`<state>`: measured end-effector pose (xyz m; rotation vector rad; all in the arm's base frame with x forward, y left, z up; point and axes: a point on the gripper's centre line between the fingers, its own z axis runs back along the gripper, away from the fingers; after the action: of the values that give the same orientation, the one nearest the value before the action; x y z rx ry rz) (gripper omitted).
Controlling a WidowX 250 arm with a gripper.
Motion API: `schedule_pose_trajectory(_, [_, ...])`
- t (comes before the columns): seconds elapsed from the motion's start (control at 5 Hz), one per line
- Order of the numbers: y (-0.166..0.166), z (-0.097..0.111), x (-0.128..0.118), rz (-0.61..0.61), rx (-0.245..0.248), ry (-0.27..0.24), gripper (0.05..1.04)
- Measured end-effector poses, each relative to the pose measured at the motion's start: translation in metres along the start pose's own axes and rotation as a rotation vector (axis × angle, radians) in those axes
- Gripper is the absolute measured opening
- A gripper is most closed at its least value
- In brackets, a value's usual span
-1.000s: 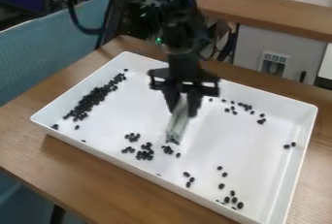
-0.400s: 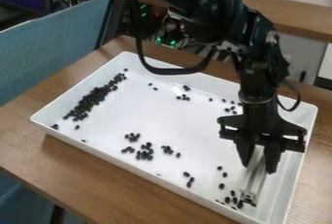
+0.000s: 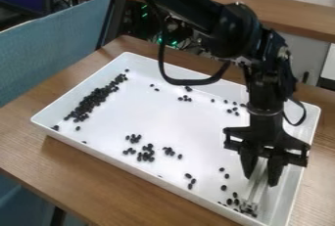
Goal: Sweep into pile
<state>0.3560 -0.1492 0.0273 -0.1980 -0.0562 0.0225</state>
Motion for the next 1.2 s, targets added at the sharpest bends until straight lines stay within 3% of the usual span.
schedule_pose_trajectory(0.4, [0.003,-0.007,0.0,-0.02,0.035,0.013,0.38])
schedule_pose_trajectory(0.6, [0.015,-0.007,-0.001,-0.046,0.089,0.035,0.381])
schedule_pose_trajectory(0.8, [0.049,-0.002,0.009,-0.041,0.125,0.062,0.38])
schedule_pose_trajectory(1.2, [0.139,0.013,0.023,-0.065,0.192,0.019,0.381])
